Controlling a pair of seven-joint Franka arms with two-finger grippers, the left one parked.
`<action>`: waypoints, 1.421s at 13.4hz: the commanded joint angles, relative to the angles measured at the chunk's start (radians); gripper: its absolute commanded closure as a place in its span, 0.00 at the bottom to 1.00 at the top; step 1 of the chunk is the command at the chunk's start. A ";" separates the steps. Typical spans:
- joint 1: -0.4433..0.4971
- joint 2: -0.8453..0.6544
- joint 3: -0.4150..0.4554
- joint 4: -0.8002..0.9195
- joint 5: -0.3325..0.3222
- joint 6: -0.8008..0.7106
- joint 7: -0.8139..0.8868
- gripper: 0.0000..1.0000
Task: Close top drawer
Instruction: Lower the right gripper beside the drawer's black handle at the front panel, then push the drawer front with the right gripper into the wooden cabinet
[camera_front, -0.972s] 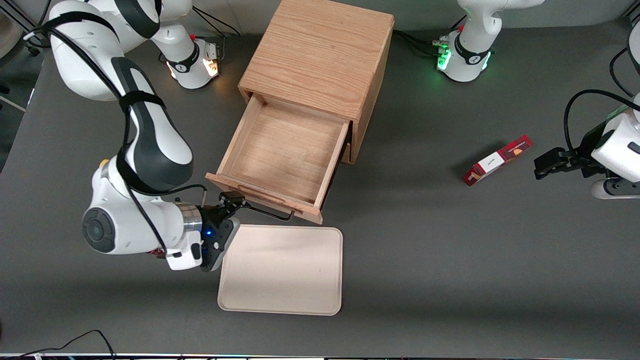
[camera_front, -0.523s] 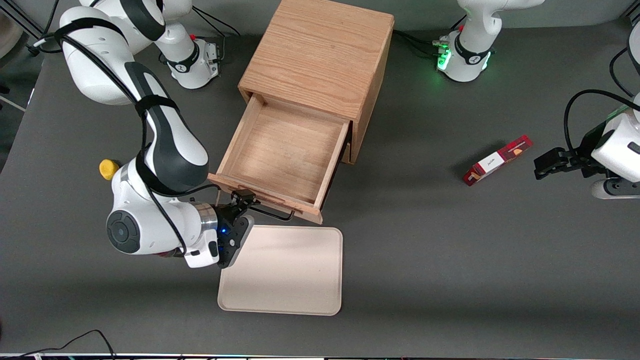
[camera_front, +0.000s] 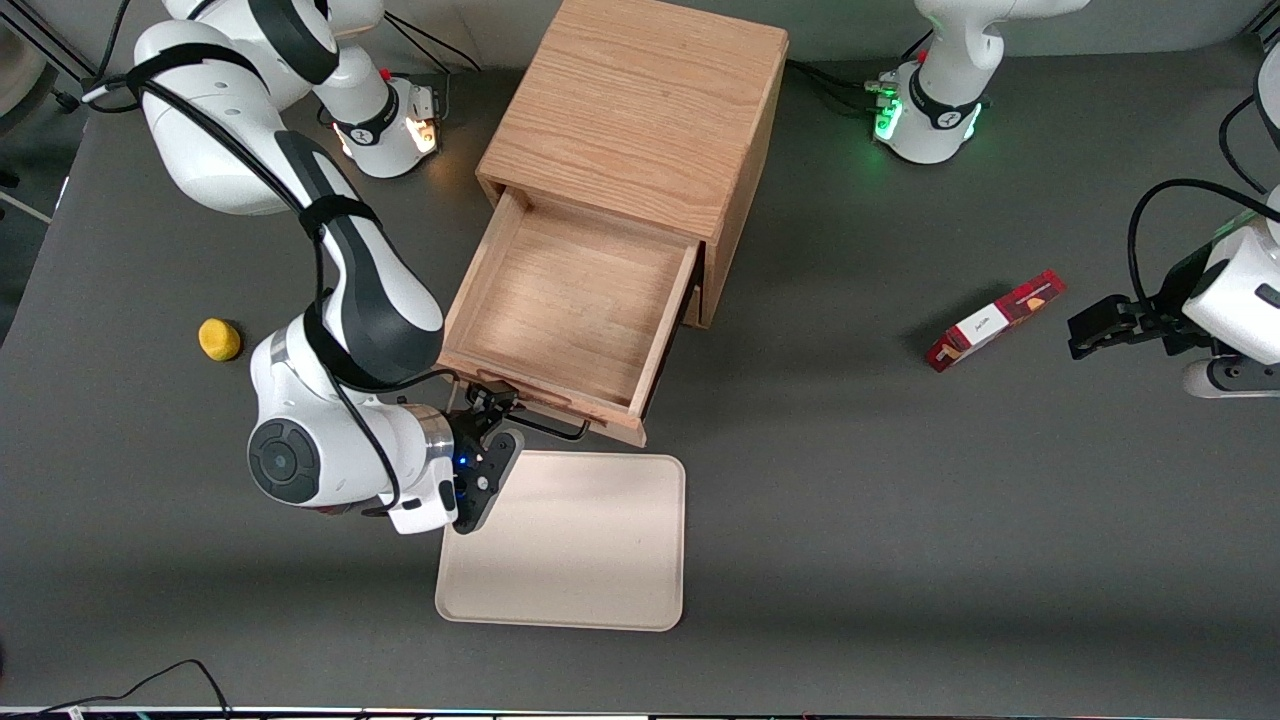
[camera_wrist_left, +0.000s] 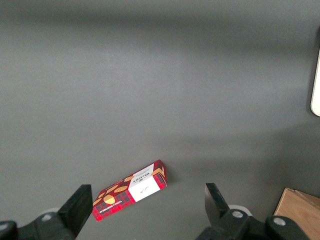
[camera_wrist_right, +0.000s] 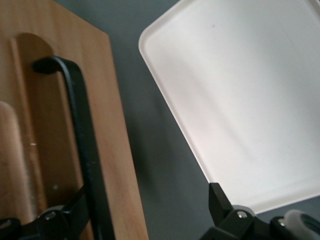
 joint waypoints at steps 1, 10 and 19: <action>0.014 0.017 0.006 0.024 -0.033 -0.004 0.044 0.00; 0.011 -0.025 0.130 -0.071 -0.087 -0.005 0.106 0.00; -0.025 -0.222 0.207 -0.394 -0.080 0.081 0.114 0.00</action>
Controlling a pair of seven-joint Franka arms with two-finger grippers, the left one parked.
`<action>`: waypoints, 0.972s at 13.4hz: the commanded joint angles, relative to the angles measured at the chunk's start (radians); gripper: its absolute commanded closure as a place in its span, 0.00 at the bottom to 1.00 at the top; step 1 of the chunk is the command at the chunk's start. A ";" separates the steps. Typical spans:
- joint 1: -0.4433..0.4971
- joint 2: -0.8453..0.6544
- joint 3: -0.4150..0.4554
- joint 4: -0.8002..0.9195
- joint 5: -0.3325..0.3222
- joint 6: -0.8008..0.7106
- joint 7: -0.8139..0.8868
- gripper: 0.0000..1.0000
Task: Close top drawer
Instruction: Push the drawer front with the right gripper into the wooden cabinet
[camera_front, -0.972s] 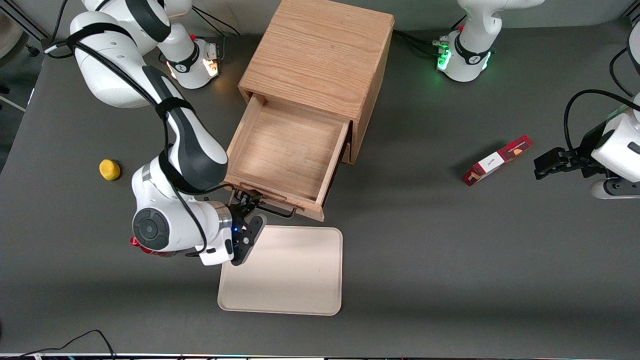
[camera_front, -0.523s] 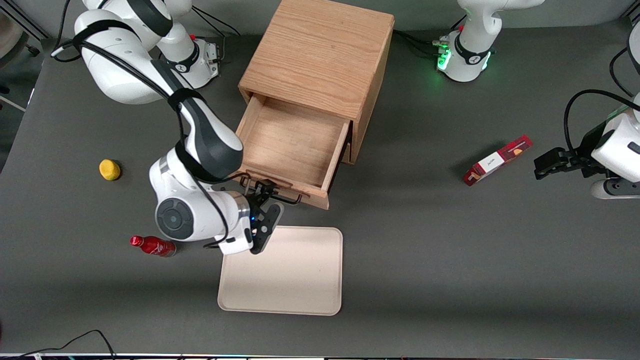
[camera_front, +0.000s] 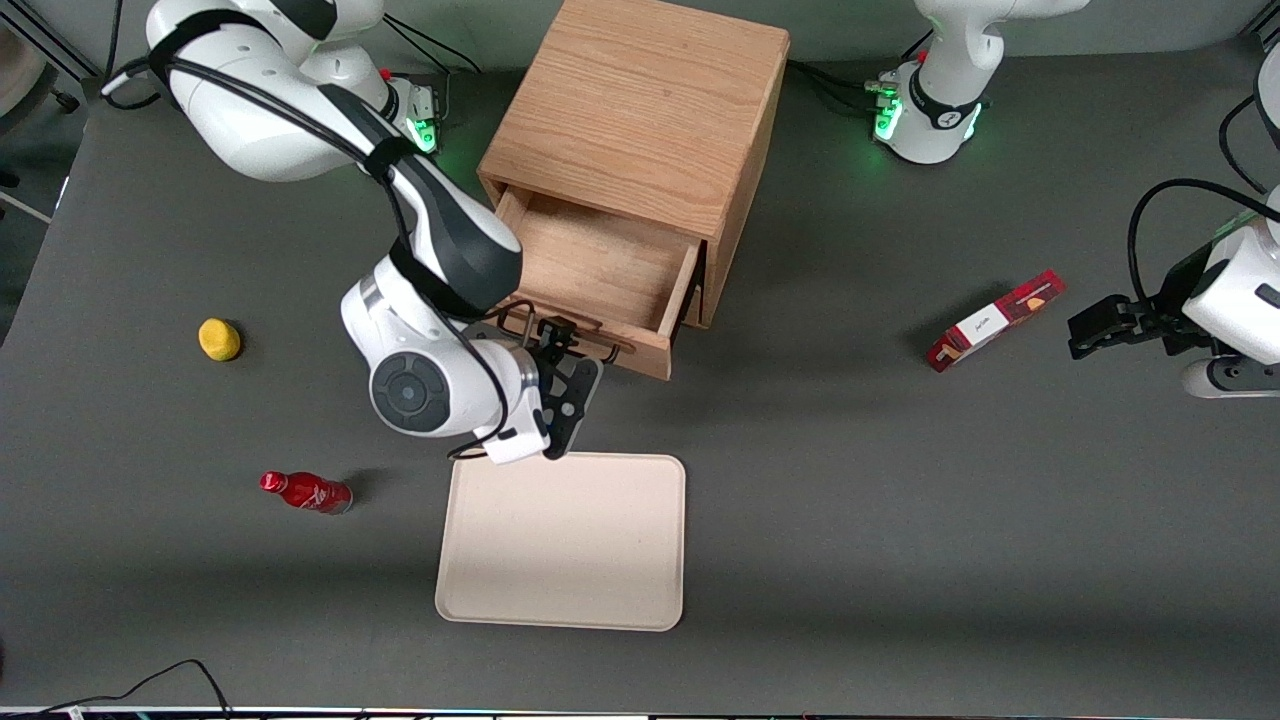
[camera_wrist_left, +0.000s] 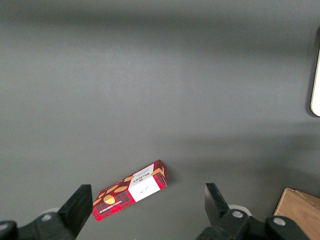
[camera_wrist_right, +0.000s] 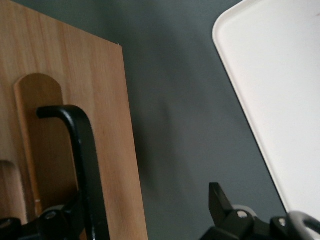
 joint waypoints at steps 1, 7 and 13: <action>-0.048 -0.117 0.036 -0.191 0.010 0.067 0.025 0.00; -0.061 -0.186 0.100 -0.311 0.033 0.111 0.057 0.00; -0.061 -0.236 0.145 -0.379 0.060 0.134 0.073 0.00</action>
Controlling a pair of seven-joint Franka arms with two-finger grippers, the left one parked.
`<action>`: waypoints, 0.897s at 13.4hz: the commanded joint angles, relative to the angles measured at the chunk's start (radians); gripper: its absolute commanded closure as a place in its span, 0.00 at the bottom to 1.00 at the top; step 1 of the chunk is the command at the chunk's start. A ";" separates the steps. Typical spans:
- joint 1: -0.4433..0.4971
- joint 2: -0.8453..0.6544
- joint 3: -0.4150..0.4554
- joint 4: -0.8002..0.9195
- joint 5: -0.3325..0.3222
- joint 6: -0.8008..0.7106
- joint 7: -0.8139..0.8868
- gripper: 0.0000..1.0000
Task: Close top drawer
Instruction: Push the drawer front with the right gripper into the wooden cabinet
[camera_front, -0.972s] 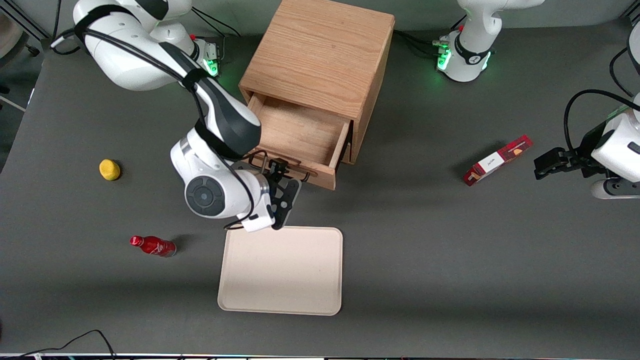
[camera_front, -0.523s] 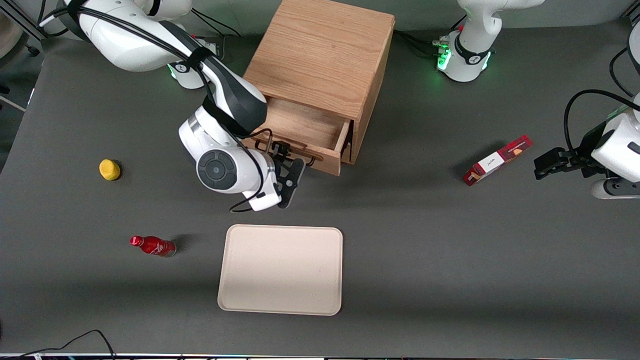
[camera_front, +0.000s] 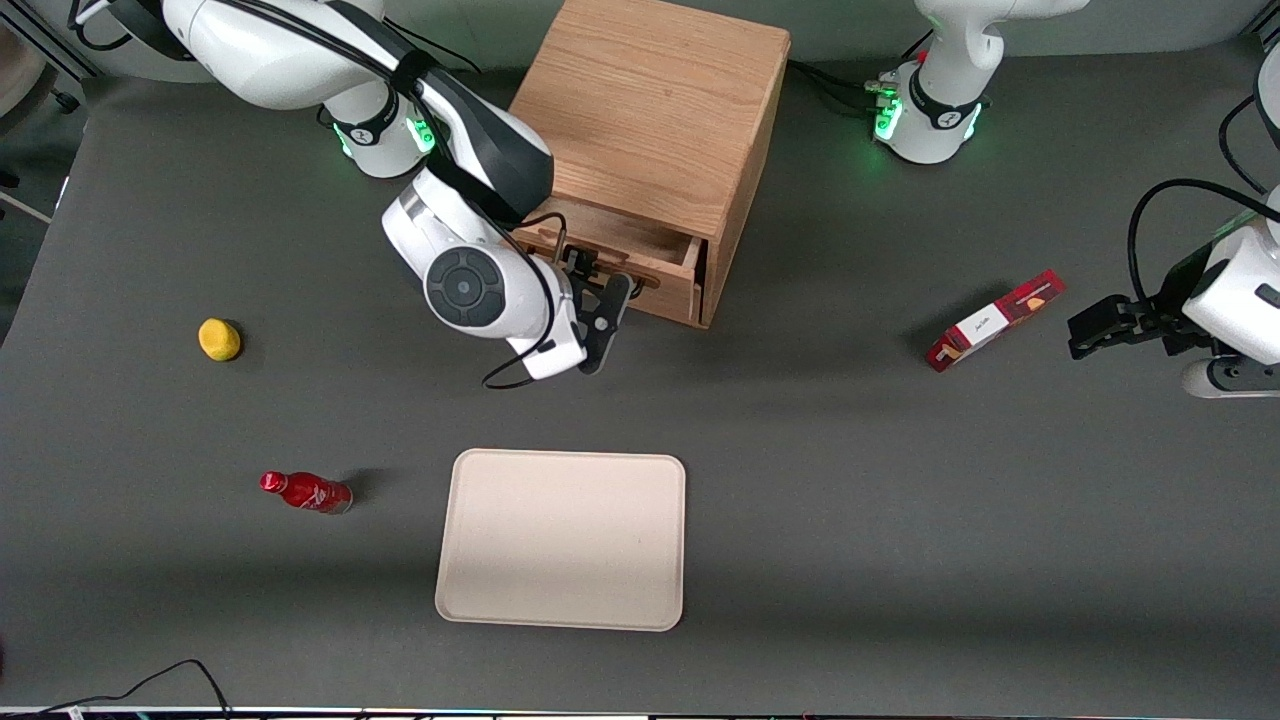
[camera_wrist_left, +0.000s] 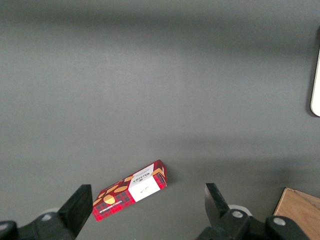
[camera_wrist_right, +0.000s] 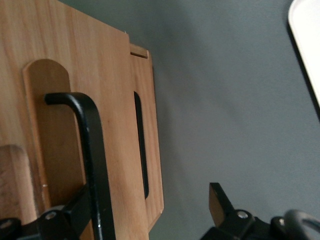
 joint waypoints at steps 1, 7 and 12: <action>-0.015 -0.055 0.025 -0.078 0.035 0.042 0.040 0.00; -0.015 -0.057 0.083 -0.112 0.035 0.066 0.102 0.00; -0.035 -0.095 0.106 -0.111 0.055 0.044 0.120 0.00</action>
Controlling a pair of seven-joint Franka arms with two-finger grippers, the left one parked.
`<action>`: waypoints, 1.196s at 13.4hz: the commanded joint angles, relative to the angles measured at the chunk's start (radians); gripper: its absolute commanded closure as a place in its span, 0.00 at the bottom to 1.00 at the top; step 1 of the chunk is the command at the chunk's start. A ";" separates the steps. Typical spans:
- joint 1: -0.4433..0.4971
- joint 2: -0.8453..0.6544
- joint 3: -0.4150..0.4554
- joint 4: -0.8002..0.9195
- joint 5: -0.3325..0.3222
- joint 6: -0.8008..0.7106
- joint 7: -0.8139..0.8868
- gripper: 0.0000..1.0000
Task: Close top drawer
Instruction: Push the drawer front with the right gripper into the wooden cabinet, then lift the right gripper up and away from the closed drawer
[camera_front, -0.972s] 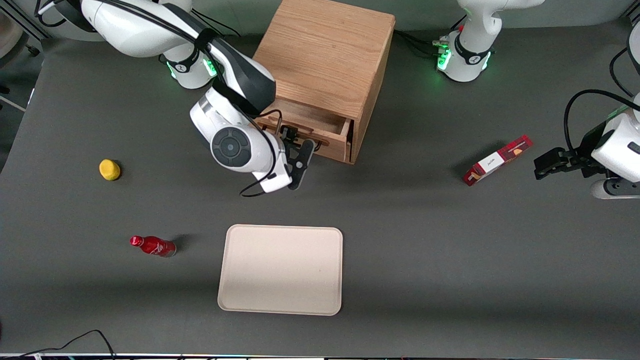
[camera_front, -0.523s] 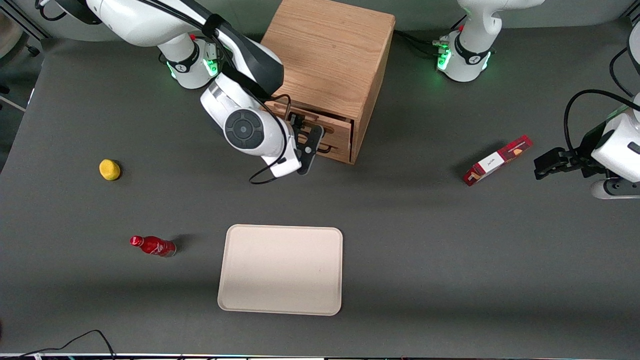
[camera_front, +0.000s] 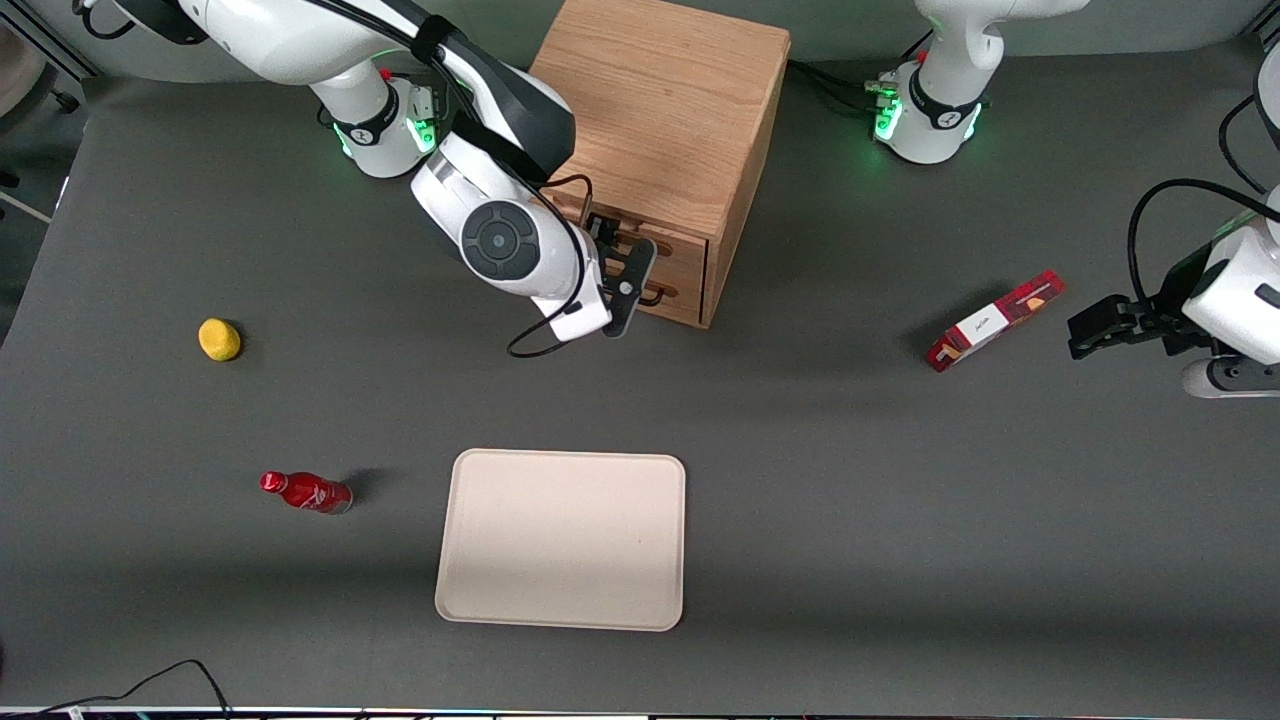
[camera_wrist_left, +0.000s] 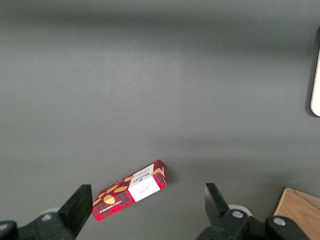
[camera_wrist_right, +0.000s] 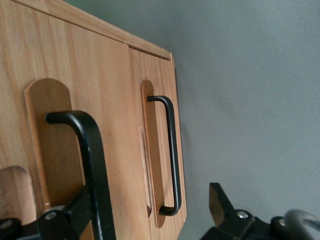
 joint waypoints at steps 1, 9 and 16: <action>-0.026 -0.061 0.037 -0.022 0.077 -0.023 0.035 0.00; -0.045 -0.072 0.030 0.096 0.086 -0.106 0.037 0.00; -0.054 -0.460 -0.053 0.151 -0.033 -0.219 0.340 0.00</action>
